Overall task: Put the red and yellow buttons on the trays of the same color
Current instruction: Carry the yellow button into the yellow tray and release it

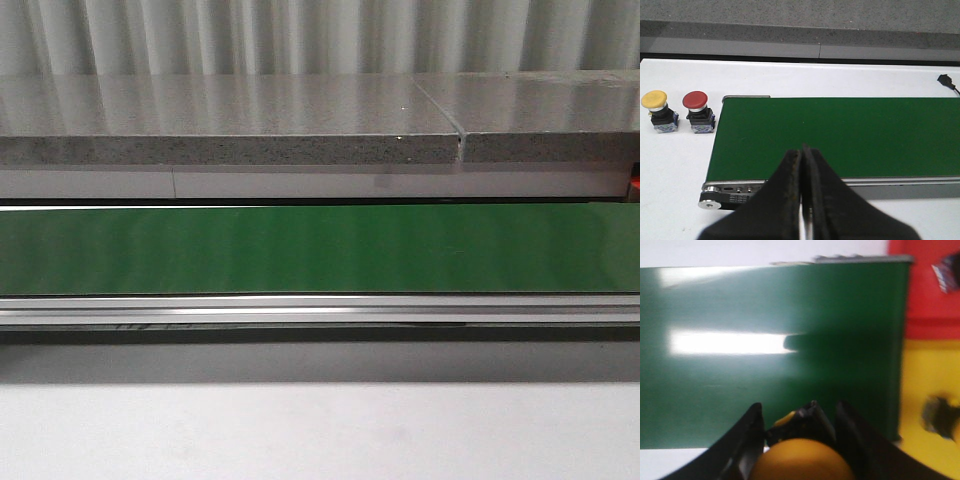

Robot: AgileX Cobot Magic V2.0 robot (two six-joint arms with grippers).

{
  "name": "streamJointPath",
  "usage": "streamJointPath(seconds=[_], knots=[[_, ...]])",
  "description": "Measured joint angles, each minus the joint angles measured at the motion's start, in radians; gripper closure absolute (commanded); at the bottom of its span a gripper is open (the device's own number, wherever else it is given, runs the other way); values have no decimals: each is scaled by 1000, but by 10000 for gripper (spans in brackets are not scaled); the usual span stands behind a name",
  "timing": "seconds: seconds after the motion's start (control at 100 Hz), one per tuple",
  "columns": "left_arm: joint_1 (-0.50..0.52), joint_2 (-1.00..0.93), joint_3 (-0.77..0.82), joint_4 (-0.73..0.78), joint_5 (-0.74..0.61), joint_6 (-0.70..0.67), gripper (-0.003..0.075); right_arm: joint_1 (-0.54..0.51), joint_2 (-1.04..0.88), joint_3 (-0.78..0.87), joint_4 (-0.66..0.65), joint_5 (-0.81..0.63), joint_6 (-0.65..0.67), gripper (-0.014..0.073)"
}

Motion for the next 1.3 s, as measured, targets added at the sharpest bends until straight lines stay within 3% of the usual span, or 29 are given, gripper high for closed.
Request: streamJointPath(seconds=[0.17,0.41,0.77,1.3], knots=[[0,0,0,0,0,0,740,-155,-95,121,-89,6,108,495],[0,0,0,0,0,0,740,-370,-220,333,-104,-74,176,495],[0,0,0,0,0,0,740,-383,-217,393,-104,-249,212,495],[0,0,0,0,0,0,740,-401,48,393,-104,-344,238,491]])
